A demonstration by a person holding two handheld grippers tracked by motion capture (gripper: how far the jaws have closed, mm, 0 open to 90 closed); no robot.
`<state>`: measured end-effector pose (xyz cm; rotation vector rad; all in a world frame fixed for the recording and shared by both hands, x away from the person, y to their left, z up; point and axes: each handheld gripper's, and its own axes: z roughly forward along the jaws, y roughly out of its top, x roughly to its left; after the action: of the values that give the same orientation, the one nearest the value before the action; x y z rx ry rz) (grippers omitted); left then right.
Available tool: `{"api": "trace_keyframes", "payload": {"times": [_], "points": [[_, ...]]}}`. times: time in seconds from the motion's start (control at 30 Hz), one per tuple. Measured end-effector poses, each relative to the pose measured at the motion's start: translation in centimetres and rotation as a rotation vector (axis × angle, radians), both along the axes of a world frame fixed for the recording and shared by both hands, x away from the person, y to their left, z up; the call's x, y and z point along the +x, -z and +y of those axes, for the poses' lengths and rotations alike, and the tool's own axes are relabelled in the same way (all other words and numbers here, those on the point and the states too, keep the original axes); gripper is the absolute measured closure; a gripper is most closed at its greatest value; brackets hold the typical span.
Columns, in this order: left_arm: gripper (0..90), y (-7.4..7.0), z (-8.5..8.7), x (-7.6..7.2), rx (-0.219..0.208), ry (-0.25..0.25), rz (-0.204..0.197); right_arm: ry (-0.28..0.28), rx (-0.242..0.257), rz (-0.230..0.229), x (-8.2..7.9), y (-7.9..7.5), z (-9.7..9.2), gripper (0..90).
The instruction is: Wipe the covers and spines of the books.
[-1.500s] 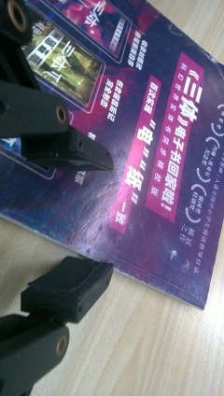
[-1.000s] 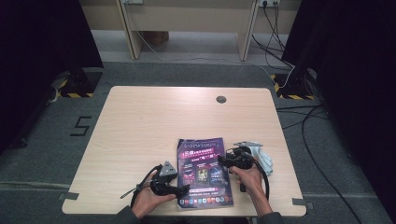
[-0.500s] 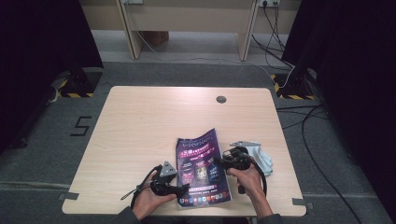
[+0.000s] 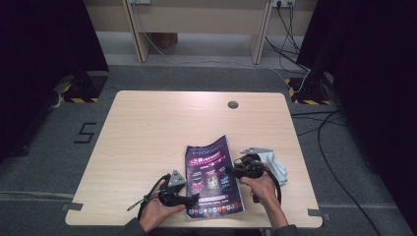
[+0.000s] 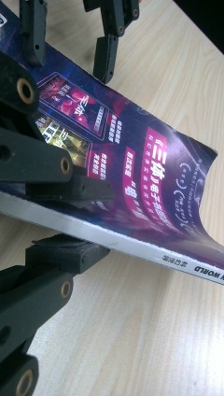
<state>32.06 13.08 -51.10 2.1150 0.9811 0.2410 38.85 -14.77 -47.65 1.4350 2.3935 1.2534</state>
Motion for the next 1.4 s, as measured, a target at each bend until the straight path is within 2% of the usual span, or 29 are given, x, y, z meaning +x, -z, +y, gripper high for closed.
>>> {"api": "trace_keyframes", "payload": {"times": [0.07,0.27,0.4,0.57,0.63,0.67,0.7,0.77,0.83,0.87,0.9,1.3,1.37,1.4], "points": [[28.5,-0.1,0.1,0.1,0.004,0.008,-0.001,-0.014,-0.014,-0.005,0.2,-0.2,0.2,74.5],[27.4,-1.0,1.3,0.2,-0.031,0.003,-0.003,-0.024,-0.023,0.013,0.8,-0.5,0.5,75.7],[26.9,-1.0,2.0,-0.1,-0.024,0.006,0.005,-0.04,-0.04,0.01,1.1,-0.9,0.8,76.5],[26.8,-0.9,2.9,-0.6,-0.019,0.005,0.018,-0.057,-0.058,0.006,1.7,-2.0,1.4,79.1],[26.8,-0.9,3.2,-0.6,-0.017,0.0,0.019,-0.074,-0.081,-0.005,2.0,-3.0,2.0,80.7],[26.9,-0.9,3.2,-0.6,-0.017,0.0,0.019,-0.074,-0.081,-0.005,2.0,-3.0,2.0,80.7],[26.9,-0.8,3.4,-0.5,-0.015,-0.005,0.021,-0.091,-0.105,-0.011,2.4,-3.7,2.4,81.4],[26.9,-0.8,3.5,-0.4,-0.011,-0.01,0.024,-0.096,-0.117,-0.01,2.5,-4.0,2.7,81.6],[27.0,-0.7,3.8,-0.2,-0.007,-0.021,0.026,-0.126,-0.162,-0.022,2.9,-4.9,3.3,81.7],[27.0,-0.7,3.8,-0.2,-0.007,-0.021,0.026,-0.126,-0.162,-0.022,2.9,-4.9,3.3,81.7],[27.0,-0.7,3.9,-0.2,-0.008,-0.025,0.026,-0.143,-0.185,-0.025,3.1,-5.4,3.6,82.0],[27.2,-0.5,4.2,0.2,0.003,-0.037,0.028,-0.181,-0.257,-0.053,4.0,-7.8,4.8,82.9],[27.2,-0.5,4.2,0.2,0.005,-0.034,0.03,-0.182,-0.278,-0.065,4.0,-8.4,5.0,82.9],[27.1,-0.5,4.2,0.2,0.009,-0.033,0.026,-0.185,-0.294,-0.077,4.1,-9.2,5.2,82.9]]}}
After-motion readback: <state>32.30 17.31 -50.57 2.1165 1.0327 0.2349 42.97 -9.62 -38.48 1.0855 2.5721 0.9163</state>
